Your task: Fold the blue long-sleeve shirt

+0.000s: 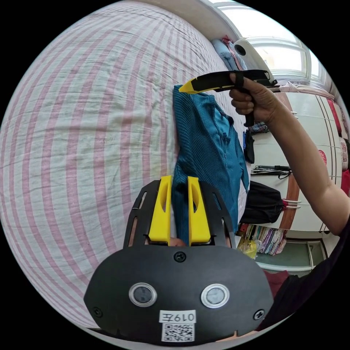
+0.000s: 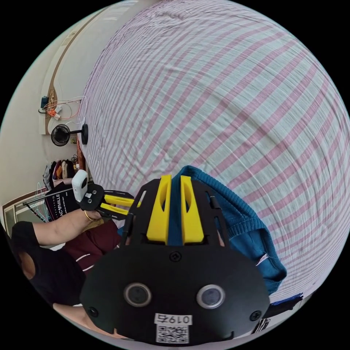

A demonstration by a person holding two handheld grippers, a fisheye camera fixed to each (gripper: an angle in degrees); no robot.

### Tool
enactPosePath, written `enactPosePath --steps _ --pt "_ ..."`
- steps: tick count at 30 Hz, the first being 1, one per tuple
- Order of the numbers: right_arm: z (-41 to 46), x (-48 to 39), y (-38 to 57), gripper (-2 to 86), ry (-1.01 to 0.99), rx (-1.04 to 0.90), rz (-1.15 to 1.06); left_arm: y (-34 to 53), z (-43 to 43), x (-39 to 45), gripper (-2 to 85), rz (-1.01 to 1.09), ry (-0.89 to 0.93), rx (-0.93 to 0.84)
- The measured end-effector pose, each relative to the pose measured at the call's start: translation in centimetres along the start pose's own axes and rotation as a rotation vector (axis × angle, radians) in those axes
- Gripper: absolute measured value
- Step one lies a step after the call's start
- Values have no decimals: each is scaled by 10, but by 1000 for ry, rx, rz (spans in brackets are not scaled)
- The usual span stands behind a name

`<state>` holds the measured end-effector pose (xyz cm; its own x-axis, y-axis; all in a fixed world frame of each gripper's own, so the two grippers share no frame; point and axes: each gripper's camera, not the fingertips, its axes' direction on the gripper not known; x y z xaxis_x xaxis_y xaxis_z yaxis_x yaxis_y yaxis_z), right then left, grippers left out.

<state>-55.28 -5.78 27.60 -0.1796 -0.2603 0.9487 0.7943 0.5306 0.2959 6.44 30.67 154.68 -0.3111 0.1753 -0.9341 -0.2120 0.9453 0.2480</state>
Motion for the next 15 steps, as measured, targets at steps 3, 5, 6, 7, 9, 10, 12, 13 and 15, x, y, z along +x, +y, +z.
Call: enactPosePath --steps 3,5,6,7,9,10,12,13,15 --pt "3 2 1 2 -3 -6 3 -5 1 -1 25 -10 1 -23" --pt "3 6 6 -7 -17 10 19 -5 -1 -3 18 -23 9 -16" --pt "3 7 8 -7 -25 17 22 -4 -4 -5 15 -36 38 8" --pt "0 10 12 -8 -37 40 32 -2 -6 -7 14 -53 57 22" --pt "-4 16 20 -9 -62 84 56 8 -12 -19 11 -141 132 79" --pt "-7 22 26 -9 -86 117 80 11 -13 -22 11 -166 143 94" --pt "-8 29 35 -9 -126 172 93 23 -15 -36 10 -271 186 150" --pt "-7 31 40 -10 -125 190 102 25 -15 -39 10 -294 200 163" --pt "-3 31 44 -10 -103 192 103 29 -13 -43 11 -340 225 185"
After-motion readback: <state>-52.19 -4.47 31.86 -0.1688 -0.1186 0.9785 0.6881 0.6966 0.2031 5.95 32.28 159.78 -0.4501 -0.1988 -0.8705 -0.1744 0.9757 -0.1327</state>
